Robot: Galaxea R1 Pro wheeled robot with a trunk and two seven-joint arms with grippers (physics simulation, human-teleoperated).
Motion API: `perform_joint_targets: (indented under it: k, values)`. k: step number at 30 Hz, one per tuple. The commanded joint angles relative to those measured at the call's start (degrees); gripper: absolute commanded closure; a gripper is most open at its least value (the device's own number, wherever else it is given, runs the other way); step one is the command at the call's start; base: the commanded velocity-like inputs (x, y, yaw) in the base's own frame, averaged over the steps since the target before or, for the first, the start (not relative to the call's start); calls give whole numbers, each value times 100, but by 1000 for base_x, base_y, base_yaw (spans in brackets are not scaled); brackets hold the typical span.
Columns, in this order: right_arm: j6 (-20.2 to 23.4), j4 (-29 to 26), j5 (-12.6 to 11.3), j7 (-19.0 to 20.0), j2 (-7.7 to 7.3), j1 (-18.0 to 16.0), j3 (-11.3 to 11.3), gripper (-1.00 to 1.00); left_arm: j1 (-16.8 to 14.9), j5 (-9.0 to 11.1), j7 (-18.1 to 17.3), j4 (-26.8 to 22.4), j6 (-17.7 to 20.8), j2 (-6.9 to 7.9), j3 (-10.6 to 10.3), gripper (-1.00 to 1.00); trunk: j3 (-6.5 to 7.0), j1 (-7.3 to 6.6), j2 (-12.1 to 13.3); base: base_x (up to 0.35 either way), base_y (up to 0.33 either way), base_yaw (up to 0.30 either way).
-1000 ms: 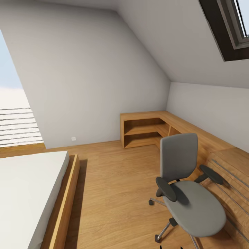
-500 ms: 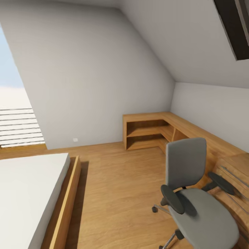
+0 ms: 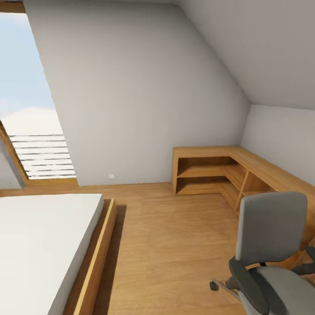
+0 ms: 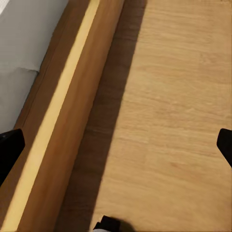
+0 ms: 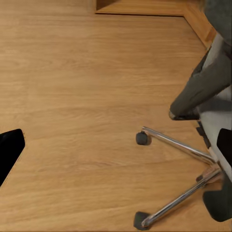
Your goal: In the bedroom, organize the workspace by keeping the computer under the desk, ensuring the monitor is on the desk, placing the keyboard on the desk next to the monitor, placing the mouse on the desk next to the keyboard, moving the folder from the swivel chair onto the desk next to the mouse, stacking the notebook on top of the folder with the pen on top of the notebook, and positioning the swivel chair next to the desk.
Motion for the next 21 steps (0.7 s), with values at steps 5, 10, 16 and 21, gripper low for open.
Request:
perform_joint_targets:
  k: [5, 10, 16, 21]
  values:
    - [-5, 1, -3, -54, -6, -2, 50, -100, -6, 23, 43, 11, -12, 3, -49, -100, -24, 3, -5, 175, 0, 270]
    - [-7, -4, -1, -54, -12, -2, 45, -100, -6, 23, 43, 12, -8, 3, -49, -100, -41, 3, -5, 64, 0, 269]
    - [-13, -6, 11, -54, -26, -2, 44, -100, -6, 15, 35, 12, 4, 3, -51, -100, -57, 3, -5, 233, 0, 206]
    - [-14, -7, 15, -54, -28, -2, 44, -100, -6, 15, 28, 18, 8, 3, -57, -100, -59, 3, -5, 316, 0, 21]
